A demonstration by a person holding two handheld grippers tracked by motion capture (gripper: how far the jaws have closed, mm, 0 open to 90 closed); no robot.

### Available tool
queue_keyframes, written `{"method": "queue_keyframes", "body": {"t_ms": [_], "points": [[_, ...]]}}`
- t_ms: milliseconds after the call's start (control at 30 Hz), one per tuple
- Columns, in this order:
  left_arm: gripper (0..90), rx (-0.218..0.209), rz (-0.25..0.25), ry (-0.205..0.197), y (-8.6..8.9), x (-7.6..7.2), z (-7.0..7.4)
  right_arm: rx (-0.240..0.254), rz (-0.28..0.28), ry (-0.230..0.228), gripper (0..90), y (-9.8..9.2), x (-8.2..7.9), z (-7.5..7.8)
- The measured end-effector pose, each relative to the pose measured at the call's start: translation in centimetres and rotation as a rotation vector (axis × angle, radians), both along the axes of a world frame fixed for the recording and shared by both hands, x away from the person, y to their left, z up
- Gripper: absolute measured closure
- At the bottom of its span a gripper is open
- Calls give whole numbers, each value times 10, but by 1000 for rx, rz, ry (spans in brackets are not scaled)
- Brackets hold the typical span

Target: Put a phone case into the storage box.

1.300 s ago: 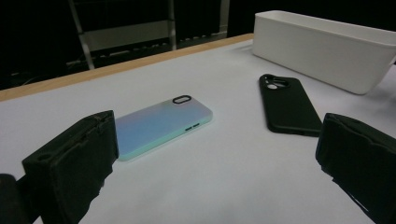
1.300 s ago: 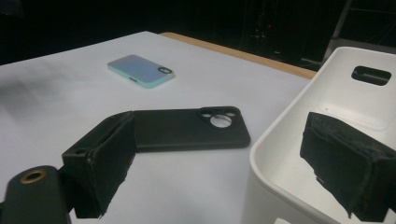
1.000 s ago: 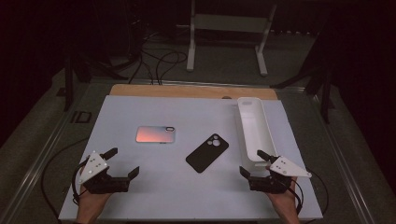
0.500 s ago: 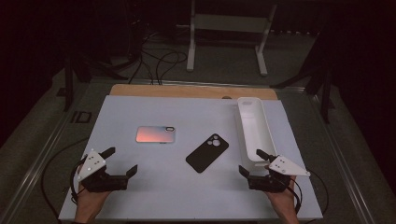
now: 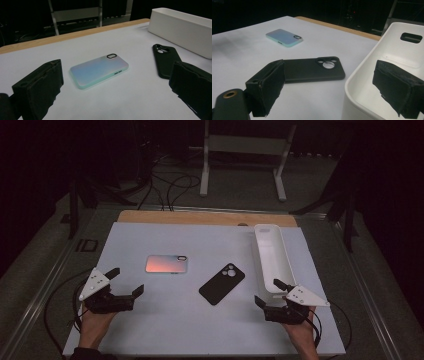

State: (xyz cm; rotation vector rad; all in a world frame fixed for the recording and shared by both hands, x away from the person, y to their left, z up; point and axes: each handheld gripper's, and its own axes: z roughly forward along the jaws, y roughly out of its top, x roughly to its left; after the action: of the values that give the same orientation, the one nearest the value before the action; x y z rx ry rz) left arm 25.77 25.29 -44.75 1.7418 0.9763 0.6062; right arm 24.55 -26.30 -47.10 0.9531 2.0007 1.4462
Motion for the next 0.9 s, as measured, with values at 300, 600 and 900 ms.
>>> {"method": "queue_keyframes", "body": {"t_ms": [300, 600, 900], "points": [[0, 2, 0, -5, -4, 15, 4, 0, -6, 4, 108, 0, 0, -1], [0, 20, -5, 8, -15, 39, 5, -2, -10, 5, 108, 1, -1, -1], [0, 27, -26, 19, -28, 70, 8, -1, -12, 12, 109, 0, 0, -2]]}}
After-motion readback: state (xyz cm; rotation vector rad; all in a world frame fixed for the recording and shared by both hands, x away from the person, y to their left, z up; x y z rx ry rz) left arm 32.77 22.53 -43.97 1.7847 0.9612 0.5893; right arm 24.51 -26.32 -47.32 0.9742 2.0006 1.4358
